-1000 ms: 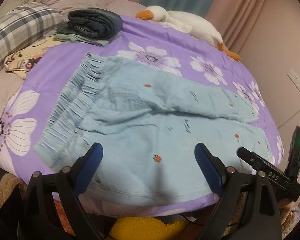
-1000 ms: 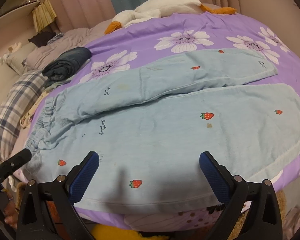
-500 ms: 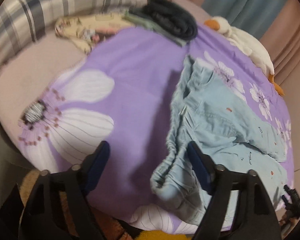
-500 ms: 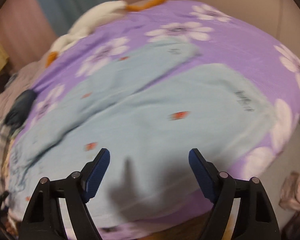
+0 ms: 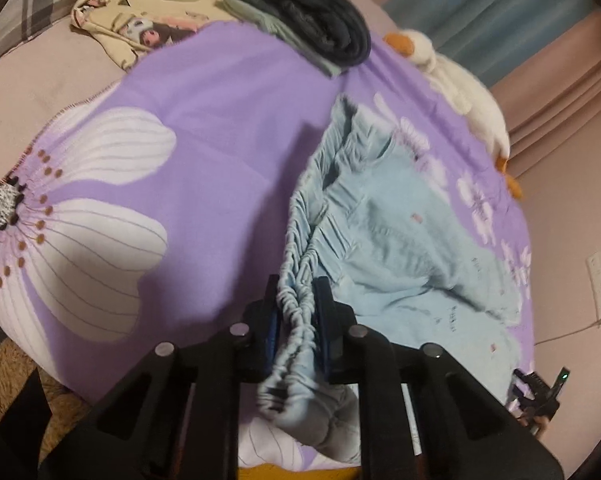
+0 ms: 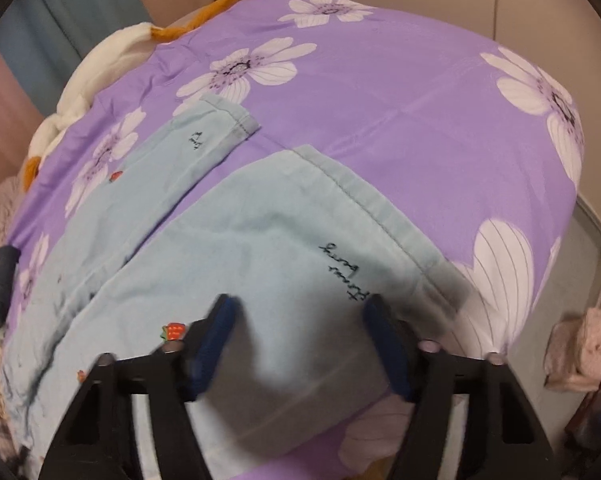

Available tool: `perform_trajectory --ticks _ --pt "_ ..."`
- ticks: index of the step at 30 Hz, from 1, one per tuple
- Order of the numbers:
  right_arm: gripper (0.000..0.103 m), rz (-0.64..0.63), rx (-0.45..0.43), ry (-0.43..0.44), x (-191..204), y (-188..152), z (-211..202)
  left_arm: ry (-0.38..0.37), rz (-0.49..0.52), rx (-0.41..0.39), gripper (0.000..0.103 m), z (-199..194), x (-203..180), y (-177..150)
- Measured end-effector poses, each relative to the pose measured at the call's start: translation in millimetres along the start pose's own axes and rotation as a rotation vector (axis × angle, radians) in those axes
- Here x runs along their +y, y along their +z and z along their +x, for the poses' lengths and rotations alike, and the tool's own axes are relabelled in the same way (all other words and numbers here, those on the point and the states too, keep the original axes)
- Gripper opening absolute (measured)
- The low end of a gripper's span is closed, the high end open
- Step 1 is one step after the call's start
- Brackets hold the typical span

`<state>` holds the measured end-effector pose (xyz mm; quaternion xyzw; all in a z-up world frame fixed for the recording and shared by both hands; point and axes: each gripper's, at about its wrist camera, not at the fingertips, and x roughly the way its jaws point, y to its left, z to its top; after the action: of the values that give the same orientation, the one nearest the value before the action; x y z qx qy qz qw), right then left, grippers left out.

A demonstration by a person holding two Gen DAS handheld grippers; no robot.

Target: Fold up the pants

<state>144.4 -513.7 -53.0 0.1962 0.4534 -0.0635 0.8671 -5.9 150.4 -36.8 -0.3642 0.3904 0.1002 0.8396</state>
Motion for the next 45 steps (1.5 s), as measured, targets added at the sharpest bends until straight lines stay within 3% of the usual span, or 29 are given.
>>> perform_trajectory --ticks 2,5,8,11,15,17,18,22,24,25,28,30,33,36,39,42,45 --pt "0.046 0.000 0.005 0.022 1 0 -2 0.002 0.006 -0.001 0.015 -5 1 1" --pt "0.033 0.006 -0.001 0.022 -2 -1 -1 0.001 -0.018 0.022 0.016 2 10 2" --pt "0.030 0.023 0.000 0.032 -9 -4 0 0.015 -0.040 0.064 0.018 17 22 0" --pt "0.030 0.038 -0.001 0.009 -15 -4 -6 0.002 -0.044 0.058 0.020 19 24 -3" --pt "0.036 0.082 -0.037 -0.041 -31 -3 -22 -0.007 -0.057 0.065 0.021 18 26 -2" --pt "0.059 0.110 -0.060 -0.047 -45 -3 -30 -0.015 -0.067 0.061 0.021 18 28 -3" --pt "0.063 0.117 -0.061 -0.044 -49 -3 -31 -0.018 -0.072 0.059 0.021 18 28 -3" --pt "0.063 0.177 -0.021 0.006 -67 -6 -22 -0.015 -0.065 0.055 0.018 16 27 -3" --pt "0.063 0.199 0.000 0.073 -69 -6 -13 0.003 -0.053 0.049 0.017 14 23 -2" --pt "0.059 0.202 -0.002 0.090 -66 -5 -11 0.008 -0.048 0.048 0.016 14 21 0" --pt "0.009 0.204 0.010 0.080 -58 11 -2 -0.004 -0.047 0.045 0.015 8 13 15" --pt "0.008 0.186 -0.005 0.118 -44 28 -8 -0.009 -0.010 0.004 0.015 -7 2 24" --pt "0.007 0.091 -0.154 0.178 -13 52 -57 -0.014 0.023 -0.046 0.014 -26 -7 26" --pt "0.007 0.092 -0.262 0.229 -13 52 -95 0.022 0.002 0.004 0.015 -16 9 14" --pt "0.007 0.141 -0.193 0.178 -37 34 -76 0.059 -0.027 0.077 0.017 6 30 0" --pt "0.007 0.158 -0.049 0.091 -55 17 -27 0.055 -0.018 0.074 0.020 6 31 0" --pt "0.007 0.166 -0.004 0.055 -65 6 -7 0.099 0.006 0.088 0.023 8 24 2"
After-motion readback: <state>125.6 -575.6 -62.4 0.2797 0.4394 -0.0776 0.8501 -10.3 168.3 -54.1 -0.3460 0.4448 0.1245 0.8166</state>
